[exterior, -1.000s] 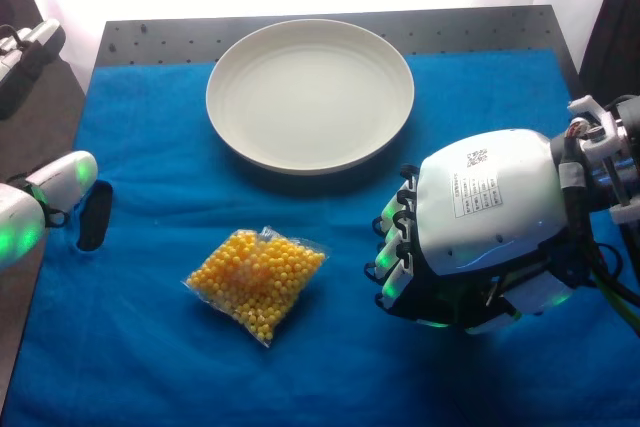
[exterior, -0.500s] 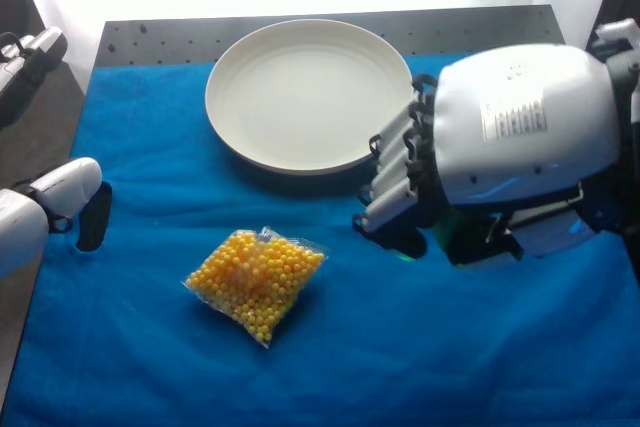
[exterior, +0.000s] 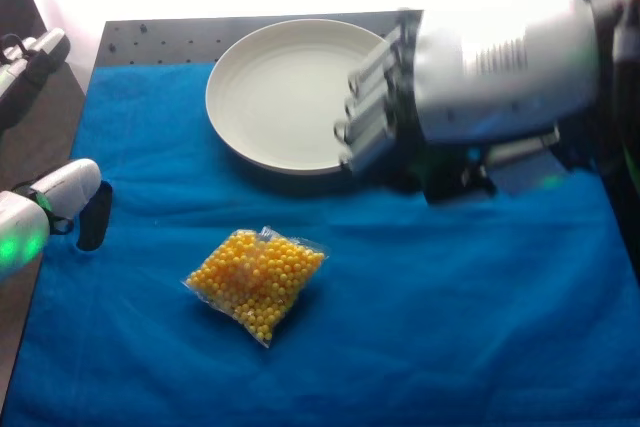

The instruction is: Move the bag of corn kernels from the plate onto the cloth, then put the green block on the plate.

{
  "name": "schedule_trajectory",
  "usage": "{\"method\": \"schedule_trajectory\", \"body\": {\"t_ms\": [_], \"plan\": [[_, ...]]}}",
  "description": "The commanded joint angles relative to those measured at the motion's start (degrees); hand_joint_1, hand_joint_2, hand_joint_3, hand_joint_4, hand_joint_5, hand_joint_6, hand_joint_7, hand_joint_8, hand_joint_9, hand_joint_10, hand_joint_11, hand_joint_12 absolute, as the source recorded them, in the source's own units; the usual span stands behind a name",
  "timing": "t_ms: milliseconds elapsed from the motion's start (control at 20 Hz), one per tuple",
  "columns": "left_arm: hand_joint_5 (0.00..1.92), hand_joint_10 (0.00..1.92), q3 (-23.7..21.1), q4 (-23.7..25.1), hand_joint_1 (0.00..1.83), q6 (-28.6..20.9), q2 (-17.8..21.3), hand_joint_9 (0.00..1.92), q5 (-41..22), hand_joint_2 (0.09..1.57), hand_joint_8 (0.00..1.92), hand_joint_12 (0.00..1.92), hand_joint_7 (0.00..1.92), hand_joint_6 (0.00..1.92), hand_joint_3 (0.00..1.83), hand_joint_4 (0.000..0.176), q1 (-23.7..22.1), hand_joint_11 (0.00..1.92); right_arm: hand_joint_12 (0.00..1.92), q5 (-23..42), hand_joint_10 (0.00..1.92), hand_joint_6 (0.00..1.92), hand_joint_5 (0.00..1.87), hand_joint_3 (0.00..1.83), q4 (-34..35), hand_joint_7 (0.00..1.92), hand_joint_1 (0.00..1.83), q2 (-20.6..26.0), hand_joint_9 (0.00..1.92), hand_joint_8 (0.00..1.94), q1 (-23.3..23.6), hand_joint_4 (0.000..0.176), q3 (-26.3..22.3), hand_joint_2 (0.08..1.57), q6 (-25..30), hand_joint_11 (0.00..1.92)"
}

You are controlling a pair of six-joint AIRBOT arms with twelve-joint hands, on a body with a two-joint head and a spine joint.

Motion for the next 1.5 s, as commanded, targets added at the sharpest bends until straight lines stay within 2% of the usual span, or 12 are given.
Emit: {"method": "schedule_trajectory", "body": {"t_ms": [0, 150, 400, 650, 750, 800, 900, 950, 1000, 1050, 1200, 1450], "plan": [[0.02, 0.00, 0.4, 1.2, 0.49, -0.1, -0.1, 0.00, -6.7, 1.38, 0.00, 0.00, 0.00, 0.00, 0.00, 0.046, -0.3, 0.00, 1.55, -1.3, 1.37, 1.30, 0.69, 0.00, 3.8, 0.77, 1.35, -0.6, 0.90, 1.28, 1.3, 0.000, 0.6, 1.20, -0.2, 0.83], [0.02, 0.00, 0.6, 1.2, 0.47, -0.1, -0.3, 0.00, -6.3, 1.37, 0.00, 0.01, 0.00, 0.00, 0.00, 0.013, -0.3, 0.02, 1.70, -4.0, 1.55, 1.07, 0.75, 0.00, 5.8, 0.77, 1.33, -4.6, 0.81, 1.43, 1.9, 0.000, 5.2, 1.22, -0.2, 0.72], [0.03, 0.00, 1.0, 1.2, 0.46, -0.5, -1.1, 0.00, -5.4, 1.33, 0.00, 0.14, 0.00, 0.00, 0.01, 0.103, -0.3, 0.00, 1.58, -10.0, 1.38, 1.34, 0.66, 0.00, 6.8, 0.78, 1.30, -12.4, 0.83, 1.27, 3.9, 0.000, 13.1, 1.22, -0.3, 0.66], [0.03, 0.00, 1.4, 1.2, 0.49, -1.0, -1.7, 0.00, -5.1, 1.34, 0.00, 0.26, 0.00, 0.00, 0.00, 0.064, -0.3, 0.00, 1.54, -14.9, 1.42, 1.25, 0.71, 0.00, 6.7, 0.78, 1.35, -18.6, 0.84, 1.26, 4.1, 0.000, 19.2, 1.20, -0.3, 0.68], [0.03, 0.00, 1.4, 1.2, 0.49, -1.3, -1.9, 0.00, -5.3, 1.34, 0.00, 0.26, 0.00, 0.00, 0.00, 0.087, -0.3, 0.00, 1.60, -17.0, 1.57, 1.42, 0.62, 0.01, 6.7, 0.67, 1.32, -20.5, 0.71, 1.40, 4.1, 0.000, 21.0, 1.26, -0.3, 0.51], [0.04, 0.00, 1.5, 1.2, 0.50, -1.5, -2.0, 0.00, -5.3, 1.34, 0.00, 0.24, 0.00, 0.00, 0.00, 0.066, -0.3, 0.00, 1.66, -18.1, 1.17, 1.44, 0.65, 0.00, 6.7, 0.54, 1.12, -21.9, 0.44, 0.92, 3.8, 0.000, 22.2, 1.28, -0.3, 0.24], [0.03, 0.00, 1.7, 1.2, 0.49, -1.7, -2.1, 0.00, -5.4, 1.34, 0.00, 0.23, 0.00, 0.00, 0.00, 0.056, -0.3, 0.00, 1.71, -20.4, 1.50, 1.33, 0.60, 0.00, 6.7, 0.66, 1.29, -23.8, 0.72, 1.46, 2.7, 0.000, 23.9, 1.27, -0.3, 0.49], [0.02, 0.00, 1.8, 1.2, 0.48, -1.9, -2.1, 0.00, -5.4, 1.34, 0.00, 0.23, 0.00, 0.00, 0.00, 0.062, -0.3, 0.00, 1.66, -20.9, 1.53, 0.78, 0.52, 0.00, 6.6, 0.61, 1.42, -24.5, 0.75, 1.43, 2.1, 0.000, 24.7, 1.24, -0.3, 0.50], [0.03, 0.00, 1.8, 1.2, 0.46, -1.9, -2.2, 0.00, -5.4, 1.33, 0.00, 0.22, 0.00, 0.00, 0.00, 0.067, -0.3, 0.00, 1.58, -21.1, 1.05, 0.44, 0.46, 0.00, 6.7, 0.47, 1.25, -25.0, 0.51, 0.77, 1.5, 0.000, 25.4, 1.20, -0.2, 0.37], [0.02, 0.00, 1.8, 1.2, 0.44, -1.9, -2.2, 0.00, -5.4, 1.34, 0.00, 0.25, 0.00, 0.00, 0.00, 0.061, -0.3, 0.00, 0.91, -21.6, 0.28, 0.06, 0.21, 0.00, 6.7, 0.19, 0.87, -25.4, 0.10, 0.08, 0.7, 0.000, 25.6, 1.20, 0.1, 0.01], [0.02, 0.00, 1.9, 1.2, 0.48, -2.0, -2.3, 0.00, -5.4, 1.34, 0.00, 0.26, 0.00, 0.00, 0.00, 0.062, -0.3, 0.00, 0.09, -22.0, 0.01, 0.00, 0.02, 0.00, 6.7, 0.01, 0.60, -26.0, 0.01, 0.00, -0.4, 0.046, 25.9, 1.19, 0.2, 0.00], [0.03, 0.00, 1.9, 1.2, 0.50, -2.0, -2.3, 0.00, -5.3, 1.31, 0.00, 0.21, 0.00, 0.00, 0.00, 0.099, -0.3, 0.00, 0.00, -21.4, 0.00, 0.00, 0.00, 0.00, 9.5, 0.00, 0.47, -22.5, 0.00, 0.00, -0.4, 0.047, 23.3, 1.08, 0.2, 0.00]]}}
